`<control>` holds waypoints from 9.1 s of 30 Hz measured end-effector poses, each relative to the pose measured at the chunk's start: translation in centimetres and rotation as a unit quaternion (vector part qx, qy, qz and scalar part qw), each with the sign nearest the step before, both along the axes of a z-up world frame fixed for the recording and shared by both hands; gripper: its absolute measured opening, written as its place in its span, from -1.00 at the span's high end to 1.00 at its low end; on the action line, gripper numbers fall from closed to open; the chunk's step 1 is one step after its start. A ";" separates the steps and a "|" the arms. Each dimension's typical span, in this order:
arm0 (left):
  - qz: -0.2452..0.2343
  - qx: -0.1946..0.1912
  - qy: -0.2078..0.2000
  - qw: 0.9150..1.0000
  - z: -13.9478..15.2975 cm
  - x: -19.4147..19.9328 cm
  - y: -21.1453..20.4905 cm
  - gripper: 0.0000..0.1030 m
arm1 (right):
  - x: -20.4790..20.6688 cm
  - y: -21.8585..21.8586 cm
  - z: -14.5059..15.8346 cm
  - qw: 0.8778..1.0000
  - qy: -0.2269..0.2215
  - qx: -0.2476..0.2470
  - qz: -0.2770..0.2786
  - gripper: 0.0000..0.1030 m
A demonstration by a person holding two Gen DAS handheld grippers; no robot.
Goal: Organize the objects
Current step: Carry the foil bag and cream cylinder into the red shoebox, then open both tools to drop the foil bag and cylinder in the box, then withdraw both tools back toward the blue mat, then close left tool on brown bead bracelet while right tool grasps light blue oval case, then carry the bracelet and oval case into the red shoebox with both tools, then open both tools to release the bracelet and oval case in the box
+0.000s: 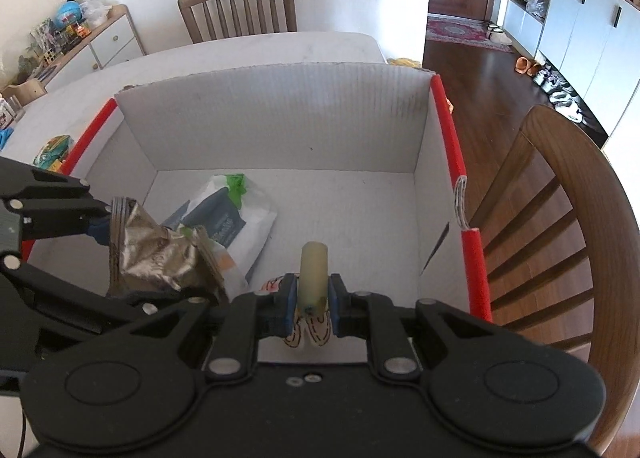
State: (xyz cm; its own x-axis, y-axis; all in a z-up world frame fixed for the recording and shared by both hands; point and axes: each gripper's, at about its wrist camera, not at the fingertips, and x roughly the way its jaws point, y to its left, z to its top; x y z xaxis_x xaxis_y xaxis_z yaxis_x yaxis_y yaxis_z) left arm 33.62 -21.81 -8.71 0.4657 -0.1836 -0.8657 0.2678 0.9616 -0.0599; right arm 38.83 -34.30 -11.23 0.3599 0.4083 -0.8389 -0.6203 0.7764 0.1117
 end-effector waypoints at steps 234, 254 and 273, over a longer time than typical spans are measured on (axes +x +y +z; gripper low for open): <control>0.079 -0.039 0.007 0.996 -0.2 5.5 1.8 0.84 | -5.8 0.2 3.6 0.993 -0.118 -0.011 0.016 0.03; 0.077 -0.024 0.023 0.996 -1.9 5.5 2.2 0.72 | -4.0 -0.7 2.3 0.999 -0.041 -0.010 0.008 -0.03; 0.071 -0.071 -0.050 0.994 4.5 -0.3 5.5 0.42 | -5.5 -1.5 6.0 0.998 -0.053 0.043 -0.011 -0.19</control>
State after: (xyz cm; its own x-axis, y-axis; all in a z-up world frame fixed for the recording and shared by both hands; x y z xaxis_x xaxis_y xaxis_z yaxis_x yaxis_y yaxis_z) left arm 33.28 -16.34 -4.19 0.5788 -0.2272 -0.7832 0.1408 0.9738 -0.1784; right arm 33.30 -35.84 -5.20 0.4550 0.4680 -0.7576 -0.6151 0.7804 0.1126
